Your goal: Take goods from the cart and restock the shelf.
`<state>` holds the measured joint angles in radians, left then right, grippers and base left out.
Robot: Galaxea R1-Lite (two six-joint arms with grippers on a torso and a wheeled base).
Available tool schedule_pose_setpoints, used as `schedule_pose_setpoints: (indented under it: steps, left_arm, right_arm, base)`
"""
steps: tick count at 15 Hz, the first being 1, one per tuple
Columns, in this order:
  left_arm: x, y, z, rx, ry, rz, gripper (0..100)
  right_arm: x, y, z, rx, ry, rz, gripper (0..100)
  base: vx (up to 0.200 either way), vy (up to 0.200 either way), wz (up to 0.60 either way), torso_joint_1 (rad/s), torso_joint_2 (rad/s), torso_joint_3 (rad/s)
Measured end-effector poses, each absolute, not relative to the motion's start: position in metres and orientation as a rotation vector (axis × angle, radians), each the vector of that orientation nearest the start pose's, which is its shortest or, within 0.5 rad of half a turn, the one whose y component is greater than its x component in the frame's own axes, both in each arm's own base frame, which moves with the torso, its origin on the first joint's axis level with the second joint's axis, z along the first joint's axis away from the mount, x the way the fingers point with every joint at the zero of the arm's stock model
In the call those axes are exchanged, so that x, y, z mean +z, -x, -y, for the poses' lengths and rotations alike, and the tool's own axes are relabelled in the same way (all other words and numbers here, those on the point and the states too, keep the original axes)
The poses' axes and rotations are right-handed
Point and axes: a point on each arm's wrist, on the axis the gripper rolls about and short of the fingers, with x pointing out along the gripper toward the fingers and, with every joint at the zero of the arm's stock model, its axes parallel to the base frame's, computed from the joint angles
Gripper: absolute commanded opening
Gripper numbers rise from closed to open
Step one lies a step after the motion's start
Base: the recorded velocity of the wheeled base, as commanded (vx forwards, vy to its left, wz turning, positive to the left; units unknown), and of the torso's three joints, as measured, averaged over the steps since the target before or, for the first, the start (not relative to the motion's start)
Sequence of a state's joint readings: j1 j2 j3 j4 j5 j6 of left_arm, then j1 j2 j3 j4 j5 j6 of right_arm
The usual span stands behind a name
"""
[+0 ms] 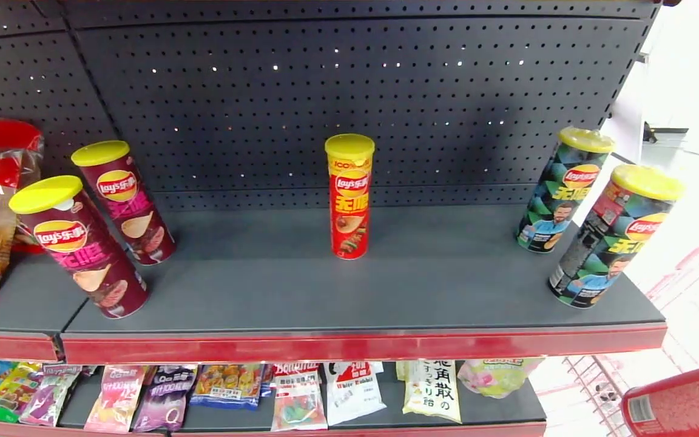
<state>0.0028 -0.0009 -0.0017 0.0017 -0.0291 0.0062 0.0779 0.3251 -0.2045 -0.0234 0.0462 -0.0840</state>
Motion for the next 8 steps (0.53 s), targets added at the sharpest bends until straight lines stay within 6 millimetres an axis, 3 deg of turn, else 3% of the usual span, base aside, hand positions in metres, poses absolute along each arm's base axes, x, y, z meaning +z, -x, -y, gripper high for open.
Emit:
schedule_pose_setpoints:
  steps: [2, 7, 8]
  left_arm:
    - [0.0758, 0.0230, 0.0007, -0.026, -0.006, 0.001, 100]
    - [0.0759, 0.0230, 0.0007, -0.026, -0.007, 0.002, 100]
    - [0.0759, 0.0230, 0.0007, -0.026, -0.009, 0.002, 100]
  right_arm:
    - [0.1370, 0.0016, -0.0009, 0.129, 0.086, -0.085, 0]
    - [0.1339, 0.0027, -0.0009, 0.131, 0.087, -0.086, 0]
    - [0.1341, 0.0028, -0.0009, 0.130, 0.087, -0.083, 0]
  base:
    - [0.000, 0.200, 0.00, 0.005, 0.00, 0.000]
    - [0.000, 0.000, 0.00, 0.000, 0.00, 0.000]
    - [0.200, 0.000, 0.00, 0.002, 0.00, 0.002]
